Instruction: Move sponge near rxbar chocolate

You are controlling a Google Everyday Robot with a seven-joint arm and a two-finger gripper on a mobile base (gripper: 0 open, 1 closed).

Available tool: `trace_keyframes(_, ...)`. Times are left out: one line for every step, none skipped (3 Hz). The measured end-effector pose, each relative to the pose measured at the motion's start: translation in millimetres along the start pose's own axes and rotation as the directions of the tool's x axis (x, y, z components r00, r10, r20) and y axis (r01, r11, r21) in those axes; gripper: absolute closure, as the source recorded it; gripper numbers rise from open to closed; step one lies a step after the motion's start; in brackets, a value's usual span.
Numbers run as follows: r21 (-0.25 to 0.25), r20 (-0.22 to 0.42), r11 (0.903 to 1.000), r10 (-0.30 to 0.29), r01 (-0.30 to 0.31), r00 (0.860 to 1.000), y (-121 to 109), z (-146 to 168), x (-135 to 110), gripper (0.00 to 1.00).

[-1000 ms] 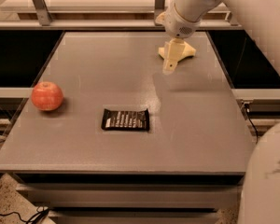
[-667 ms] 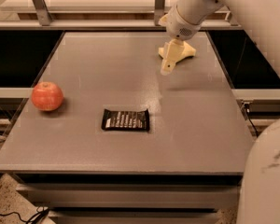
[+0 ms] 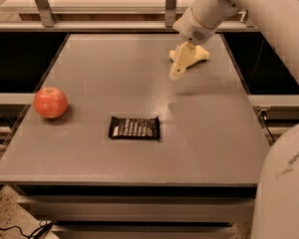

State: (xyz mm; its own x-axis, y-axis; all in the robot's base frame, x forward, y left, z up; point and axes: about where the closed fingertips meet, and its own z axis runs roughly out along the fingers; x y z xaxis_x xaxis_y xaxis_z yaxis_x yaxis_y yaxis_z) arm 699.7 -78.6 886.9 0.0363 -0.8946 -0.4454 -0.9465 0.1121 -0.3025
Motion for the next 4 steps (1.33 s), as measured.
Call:
trace_keyframes(0.009, 0.005, 0.9994, 0.033, -0.033, 0.999, -5.5, 6.7, 10.4, 0.0)
trace_keyframes(0.026, 0.017, 0.9967, 0.076, -0.076, 0.997, -14.0, 14.8, 24.1, 0.0)
trace_keyframes(0.047, 0.032, 0.9916, 0.119, -0.121, 0.992, -22.8, 19.5, 36.3, 0.0)
trace_keyframes(0.053, 0.045, 0.9845, 0.165, -0.167, 0.985, -27.6, 24.5, 48.6, 0.0)
